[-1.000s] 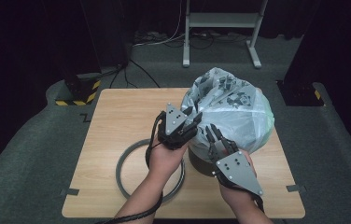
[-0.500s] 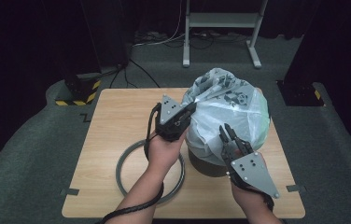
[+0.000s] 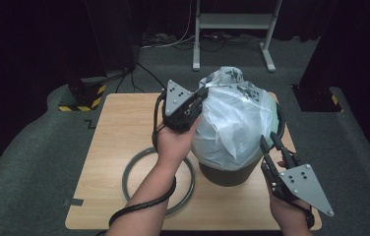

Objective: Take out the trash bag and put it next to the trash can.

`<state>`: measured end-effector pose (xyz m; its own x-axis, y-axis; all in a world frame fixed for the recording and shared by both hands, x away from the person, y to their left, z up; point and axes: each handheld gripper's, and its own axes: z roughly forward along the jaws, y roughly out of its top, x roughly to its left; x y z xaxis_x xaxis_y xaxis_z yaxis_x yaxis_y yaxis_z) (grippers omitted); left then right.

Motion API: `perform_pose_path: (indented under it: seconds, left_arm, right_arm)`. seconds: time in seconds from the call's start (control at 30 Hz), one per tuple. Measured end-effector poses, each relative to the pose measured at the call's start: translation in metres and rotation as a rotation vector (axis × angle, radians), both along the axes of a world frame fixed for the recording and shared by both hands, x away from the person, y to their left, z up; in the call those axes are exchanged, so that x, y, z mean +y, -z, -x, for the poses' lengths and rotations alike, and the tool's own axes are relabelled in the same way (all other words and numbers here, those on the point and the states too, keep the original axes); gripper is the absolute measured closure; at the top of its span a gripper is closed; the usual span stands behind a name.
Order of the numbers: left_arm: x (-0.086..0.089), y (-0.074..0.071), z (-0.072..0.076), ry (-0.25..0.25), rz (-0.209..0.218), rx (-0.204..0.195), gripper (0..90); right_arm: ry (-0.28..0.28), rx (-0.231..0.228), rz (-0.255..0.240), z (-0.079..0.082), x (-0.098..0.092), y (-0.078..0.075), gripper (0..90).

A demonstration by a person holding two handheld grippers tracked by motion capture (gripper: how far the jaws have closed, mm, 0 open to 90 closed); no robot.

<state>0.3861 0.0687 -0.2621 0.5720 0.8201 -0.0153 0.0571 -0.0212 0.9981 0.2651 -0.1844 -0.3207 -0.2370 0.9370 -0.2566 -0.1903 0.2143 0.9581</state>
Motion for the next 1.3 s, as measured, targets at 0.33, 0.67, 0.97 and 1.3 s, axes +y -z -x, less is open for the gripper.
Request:
perform_pose_path:
  seconds: [0.33, 0.67, 0.97, 1.3]
  left_arm:
    - [0.001, -0.008, -0.013, -0.006, 0.048, -0.016, 90.0]
    - [0.005, -0.018, -0.014, -0.027, 0.056, -0.061, 90.0]
    - [0.022, -0.007, -0.018, -0.070, 0.053, -0.045, 90.0]
    - [0.014, 0.012, -0.013, -0.046, 0.017, -0.033, 90.0]
  right_arm:
    - [0.085, 0.065, -0.014, -0.006, -0.038, 0.017, 65.1]
    - [0.113, 0.107, -0.019, -0.016, -0.046, 0.028, 64.0]
    - [0.116, 0.115, -0.014, -0.019, -0.045, 0.032, 64.2]
    - [0.100, 0.084, -0.027, -0.017, -0.038, 0.023, 65.0]
